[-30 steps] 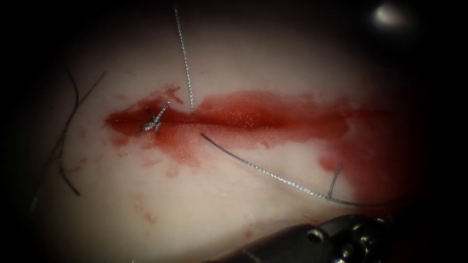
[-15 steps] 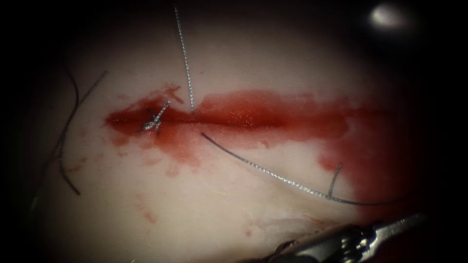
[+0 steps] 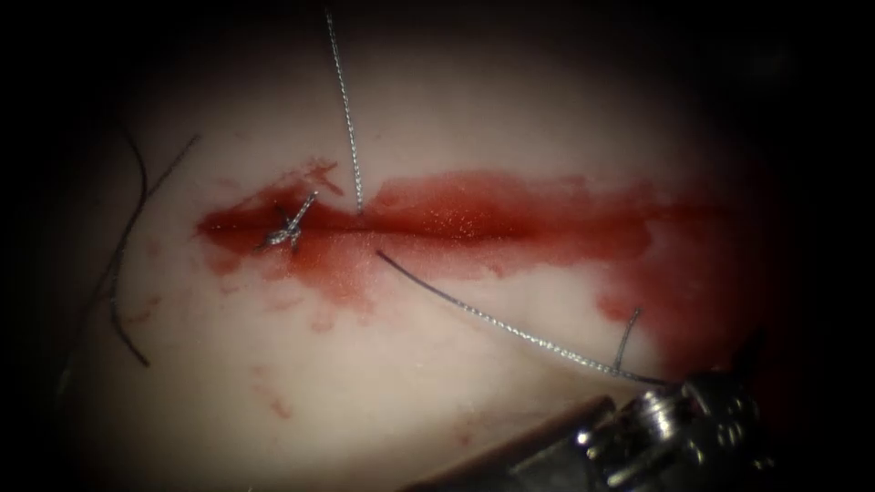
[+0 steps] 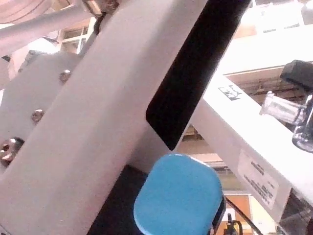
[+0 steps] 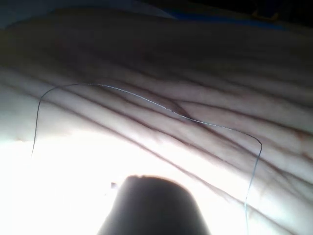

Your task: Wound Closure

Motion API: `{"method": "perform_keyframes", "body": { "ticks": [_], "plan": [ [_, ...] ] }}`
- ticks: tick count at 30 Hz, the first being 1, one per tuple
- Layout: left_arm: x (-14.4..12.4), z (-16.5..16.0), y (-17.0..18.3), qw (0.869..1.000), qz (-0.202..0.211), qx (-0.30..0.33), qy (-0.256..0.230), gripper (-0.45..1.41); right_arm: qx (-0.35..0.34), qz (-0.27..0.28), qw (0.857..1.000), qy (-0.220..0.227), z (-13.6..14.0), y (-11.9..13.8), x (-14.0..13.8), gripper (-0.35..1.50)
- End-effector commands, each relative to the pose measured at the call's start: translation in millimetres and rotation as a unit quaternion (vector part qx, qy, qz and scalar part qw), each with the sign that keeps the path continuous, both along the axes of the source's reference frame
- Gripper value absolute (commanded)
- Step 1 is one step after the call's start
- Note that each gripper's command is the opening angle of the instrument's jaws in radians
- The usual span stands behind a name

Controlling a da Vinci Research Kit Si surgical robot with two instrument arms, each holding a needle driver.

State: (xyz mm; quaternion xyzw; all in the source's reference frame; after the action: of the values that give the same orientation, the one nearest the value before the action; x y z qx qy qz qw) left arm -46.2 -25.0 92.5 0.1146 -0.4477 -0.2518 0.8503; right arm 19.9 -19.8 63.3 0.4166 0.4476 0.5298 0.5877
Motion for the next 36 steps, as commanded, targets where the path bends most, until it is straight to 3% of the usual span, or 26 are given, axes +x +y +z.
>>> {"method": "perform_keyframes", "body": {
  "ticks": [1,5,12,13,16,22,28,31,36],
  "plan": [
    [-0.7,-0.7,1.3,1.000,-0.007,-0.008,0.010,0.62,-0.003,-0.001,1.000,0.001,-0.1,1.2,0.6,1.10],
    [-1.8,-0.5,2.0,0.998,0.014,-0.054,0.034,0.62,-0.003,-0.001,1.000,0.002,-0.2,1.1,0.8,1.10],
    [-4.7,2.2,2.7,0.996,0.025,-0.045,0.071,0.54,-0.002,-0.002,1.000,0.002,-0.5,0.9,0.9,1.10],
    [-5.1,2.9,2.7,0.995,0.026,-0.044,0.081,0.22,-0.005,-0.003,1.000,0.003,-0.5,0.9,0.8,1.10],
    [-5.3,4.0,3.1,0.994,0.023,-0.014,0.110,-0.45,-0.005,-0.003,1.000,0.003,-0.6,0.9,0.8,1.10],
    [-3.7,4.8,2.7,0.984,-0.019,0.084,0.156,-0.45,-0.003,-0.004,1.000,0.003,-1.0,0.9,0.8,1.10],
    [1.5,2.6,0.7,0.986,0.018,0.047,0.157,-0.45,-0.002,-0.004,1.000,0.004,-1.1,0.8,0.8,1.10],
    [3.2,2.3,0.3,0.985,0.018,0.044,0.164,-0.45,-0.002,-0.004,1.000,0.004,-1.1,0.8,0.9,1.10],
    [3.9,2.9,0.6,0.985,0.014,0.048,0.163,-0.45,-0.003,-0.004,1.000,0.004,-1.1,0.8,1.0,1.08]
  ]
}}
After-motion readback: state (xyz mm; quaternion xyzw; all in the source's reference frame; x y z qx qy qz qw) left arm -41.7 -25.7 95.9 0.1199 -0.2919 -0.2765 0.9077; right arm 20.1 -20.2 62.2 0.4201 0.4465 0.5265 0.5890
